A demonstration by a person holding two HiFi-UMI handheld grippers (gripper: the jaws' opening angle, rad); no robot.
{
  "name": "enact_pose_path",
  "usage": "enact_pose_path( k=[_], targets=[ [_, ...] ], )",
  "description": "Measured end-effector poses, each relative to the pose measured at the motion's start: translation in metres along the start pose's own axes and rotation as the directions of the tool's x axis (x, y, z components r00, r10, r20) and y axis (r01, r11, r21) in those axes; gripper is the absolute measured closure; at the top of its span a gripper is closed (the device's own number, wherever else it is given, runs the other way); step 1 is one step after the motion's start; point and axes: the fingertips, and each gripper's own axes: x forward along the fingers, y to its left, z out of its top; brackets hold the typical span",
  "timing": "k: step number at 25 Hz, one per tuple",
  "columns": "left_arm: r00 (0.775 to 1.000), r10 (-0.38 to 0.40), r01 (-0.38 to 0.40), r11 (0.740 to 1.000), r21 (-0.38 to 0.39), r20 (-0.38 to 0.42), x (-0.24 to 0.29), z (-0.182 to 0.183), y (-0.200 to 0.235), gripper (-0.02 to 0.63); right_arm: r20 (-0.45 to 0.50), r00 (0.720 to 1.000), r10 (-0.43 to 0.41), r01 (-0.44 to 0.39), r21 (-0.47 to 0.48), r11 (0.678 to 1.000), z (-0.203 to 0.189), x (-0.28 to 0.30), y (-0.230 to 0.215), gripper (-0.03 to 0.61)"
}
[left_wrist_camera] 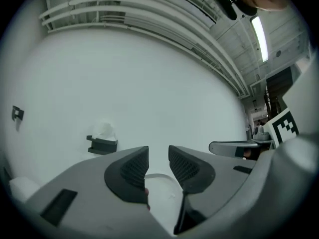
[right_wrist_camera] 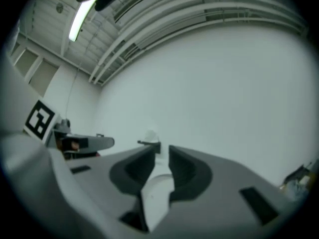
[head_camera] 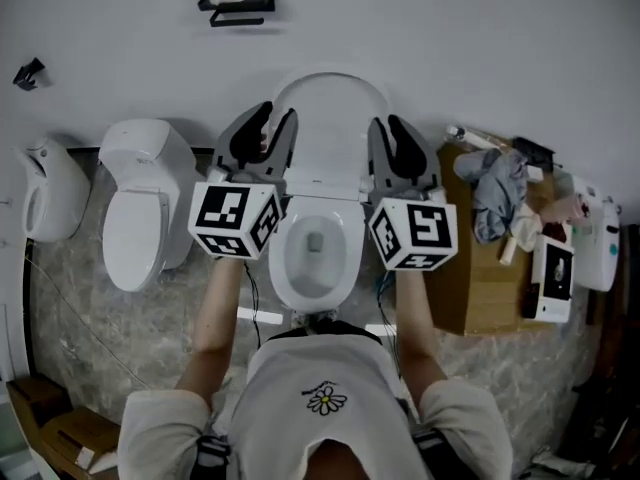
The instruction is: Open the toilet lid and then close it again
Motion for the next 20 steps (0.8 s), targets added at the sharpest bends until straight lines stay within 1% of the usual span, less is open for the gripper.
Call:
enact_pose_path(
  k=[2,4,5,7,10,12,15,20],
  targets=[
    [0.998,0.045,-0.046,0.998,0.032,0.036,-0.037,0.012,-0.010,0.499,0.028,1.000,-0.008,0.008,0.003,1.000,0.008,-0.033,0.017,0.497],
    [0.995,0.086,-0.088,0.995,0.048,0.053,-0.070,0.014,-0.017,0.512,0.032,0.999,-0.025,0.025,-0.016,1.000,0.011,-0.062,0.031,0.518],
    [0.993,0.101,-0.104,0.993,0.047,0.057,-0.083,0.014,-0.020,0.517,0.032,0.999,-0.035,0.035,-0.029,0.999,0.012,-0.074,0.035,0.524],
    [0.989,0.130,-0.132,0.990,0.038,0.063,-0.103,0.012,-0.022,0.559,0.036,0.998,-0.047,0.048,-0.040,0.998,0.013,-0.093,0.044,0.534],
    [0.985,0.161,-0.164,0.986,0.034,0.069,-0.122,0.009,-0.027,0.582,0.042,0.998,-0.053,0.055,-0.034,0.998,0.010,-0.112,0.054,0.538],
    [0.984,0.165,-0.167,0.986,0.027,0.063,-0.130,0.004,-0.032,0.589,0.033,0.997,-0.063,0.064,-0.027,0.998,0.004,-0.120,0.058,0.543],
    [0.988,0.147,-0.149,0.988,0.035,0.045,-0.137,-0.007,-0.043,0.592,0.006,0.997,-0.076,0.076,0.001,0.997,-0.009,-0.132,0.060,0.546],
    [0.991,0.132,-0.132,0.991,0.031,0.021,-0.143,-0.019,-0.055,0.592,-0.022,0.994,-0.105,0.105,0.007,0.994,-0.021,-0.145,0.056,0.546]
  ],
)
